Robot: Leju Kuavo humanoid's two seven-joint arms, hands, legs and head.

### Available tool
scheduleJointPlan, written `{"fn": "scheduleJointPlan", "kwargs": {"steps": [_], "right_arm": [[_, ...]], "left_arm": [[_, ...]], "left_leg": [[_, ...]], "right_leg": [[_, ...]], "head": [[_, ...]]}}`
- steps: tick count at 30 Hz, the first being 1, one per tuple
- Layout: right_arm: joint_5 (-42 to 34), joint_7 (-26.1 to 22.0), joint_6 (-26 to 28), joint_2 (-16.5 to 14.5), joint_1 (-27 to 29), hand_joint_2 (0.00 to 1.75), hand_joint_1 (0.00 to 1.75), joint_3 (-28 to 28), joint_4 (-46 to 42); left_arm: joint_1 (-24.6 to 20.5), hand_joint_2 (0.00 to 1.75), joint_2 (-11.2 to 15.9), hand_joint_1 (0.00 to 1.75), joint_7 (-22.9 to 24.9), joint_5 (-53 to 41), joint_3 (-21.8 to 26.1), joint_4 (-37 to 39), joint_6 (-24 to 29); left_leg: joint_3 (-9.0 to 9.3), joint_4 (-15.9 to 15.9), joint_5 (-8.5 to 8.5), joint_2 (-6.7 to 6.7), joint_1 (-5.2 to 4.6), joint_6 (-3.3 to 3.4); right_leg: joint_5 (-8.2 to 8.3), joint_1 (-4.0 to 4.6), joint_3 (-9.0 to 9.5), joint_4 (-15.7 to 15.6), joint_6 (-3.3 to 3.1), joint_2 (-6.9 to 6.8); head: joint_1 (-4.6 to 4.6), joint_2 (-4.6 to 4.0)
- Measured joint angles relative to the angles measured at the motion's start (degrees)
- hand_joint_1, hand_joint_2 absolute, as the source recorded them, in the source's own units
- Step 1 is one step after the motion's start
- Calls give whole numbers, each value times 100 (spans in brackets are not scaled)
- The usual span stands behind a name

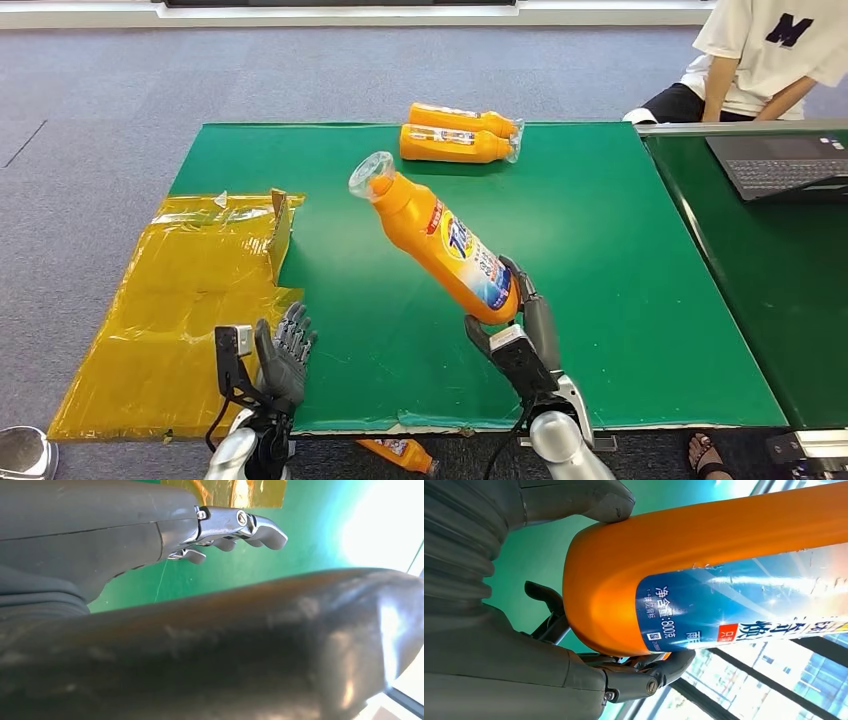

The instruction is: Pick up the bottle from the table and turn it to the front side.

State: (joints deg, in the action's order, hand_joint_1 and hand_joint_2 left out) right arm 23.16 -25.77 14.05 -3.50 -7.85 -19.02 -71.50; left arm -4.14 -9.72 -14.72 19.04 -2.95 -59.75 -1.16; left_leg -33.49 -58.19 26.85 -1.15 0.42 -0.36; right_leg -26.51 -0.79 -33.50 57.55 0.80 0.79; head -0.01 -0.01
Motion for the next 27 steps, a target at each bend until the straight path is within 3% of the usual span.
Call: {"fn": "scheduleJointPlan", "kwargs": {"steps": [7,17,21,27], "right_arm": [[-273,-96,-196,-321,186,175,175,118,-102],[-622,-207,-968,-594,299,175,175,279,76],[-593,-208,-1152,-662,284,175,175,282,151],[-533,-197,-1263,-743,215,175,175,282,298]], "left_arm": [[89,0,-42,0,-33,-350,-112,-320,206],[257,0,-112,0,-123,-1647,-440,-1201,532],[266,175,-114,0,-149,-2087,-563,-1452,714],[124,175,-110,0,-9,-2558,-798,-1625,730]], "left_leg": [[-4,0,0,0,0,0],[-9,0,1,1,0,-1],[-9,0,1,0,0,-1],[-9,0,0,0,0,-1]], "right_leg": [[0,0,-4,0,0,0],[0,0,-9,0,0,1],[0,0,-9,0,0,0],[1,0,-8,0,0,-1]], "head": [[-1,0],[-2,0],[-2,0],[-2,0]]}}
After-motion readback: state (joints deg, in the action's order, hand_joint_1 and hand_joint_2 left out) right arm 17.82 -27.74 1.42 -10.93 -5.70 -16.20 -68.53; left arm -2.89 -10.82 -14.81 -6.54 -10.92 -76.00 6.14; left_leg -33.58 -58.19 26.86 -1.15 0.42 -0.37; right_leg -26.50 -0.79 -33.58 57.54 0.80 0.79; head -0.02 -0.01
